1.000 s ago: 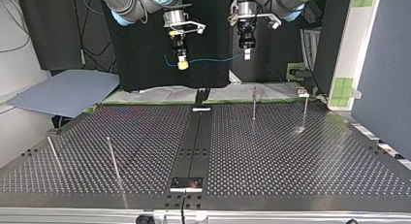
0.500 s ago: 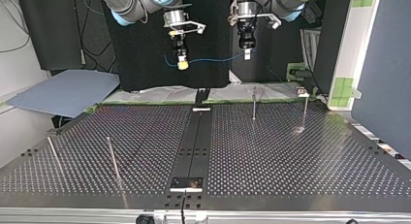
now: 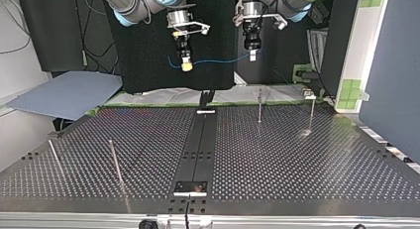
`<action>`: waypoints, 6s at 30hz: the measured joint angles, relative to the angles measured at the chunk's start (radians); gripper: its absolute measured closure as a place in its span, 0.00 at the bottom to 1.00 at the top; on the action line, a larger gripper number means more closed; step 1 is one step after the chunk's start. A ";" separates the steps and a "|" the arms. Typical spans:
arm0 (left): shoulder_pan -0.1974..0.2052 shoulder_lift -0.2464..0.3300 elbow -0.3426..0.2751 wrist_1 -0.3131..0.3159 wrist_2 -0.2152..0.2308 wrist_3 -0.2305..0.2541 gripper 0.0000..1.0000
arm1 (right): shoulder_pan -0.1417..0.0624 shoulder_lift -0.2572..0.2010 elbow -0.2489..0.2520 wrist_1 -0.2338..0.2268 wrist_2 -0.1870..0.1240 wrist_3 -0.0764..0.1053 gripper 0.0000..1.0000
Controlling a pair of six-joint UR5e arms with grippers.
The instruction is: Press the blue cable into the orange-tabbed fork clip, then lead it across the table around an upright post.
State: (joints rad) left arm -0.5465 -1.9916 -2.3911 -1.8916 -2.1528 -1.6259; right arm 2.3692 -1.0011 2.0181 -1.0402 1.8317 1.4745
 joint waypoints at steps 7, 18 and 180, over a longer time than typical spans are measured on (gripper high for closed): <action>0.000 0.000 0.000 0.000 0.000 0.000 1.00 | 0.000 0.000 0.000 0.000 0.000 0.000 1.00; 0.000 0.000 0.000 0.000 0.000 0.000 1.00 | 0.000 0.000 0.000 0.000 0.000 0.000 1.00; 0.403 -0.328 0.230 -0.014 0.323 -0.087 1.00 | -0.056 0.389 -0.484 0.237 -0.188 0.166 1.00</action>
State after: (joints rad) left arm -0.1436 -2.3199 -2.1608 -1.9054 -1.8296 -1.7133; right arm 2.3130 -0.6126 1.5345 -0.8029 1.6436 1.6401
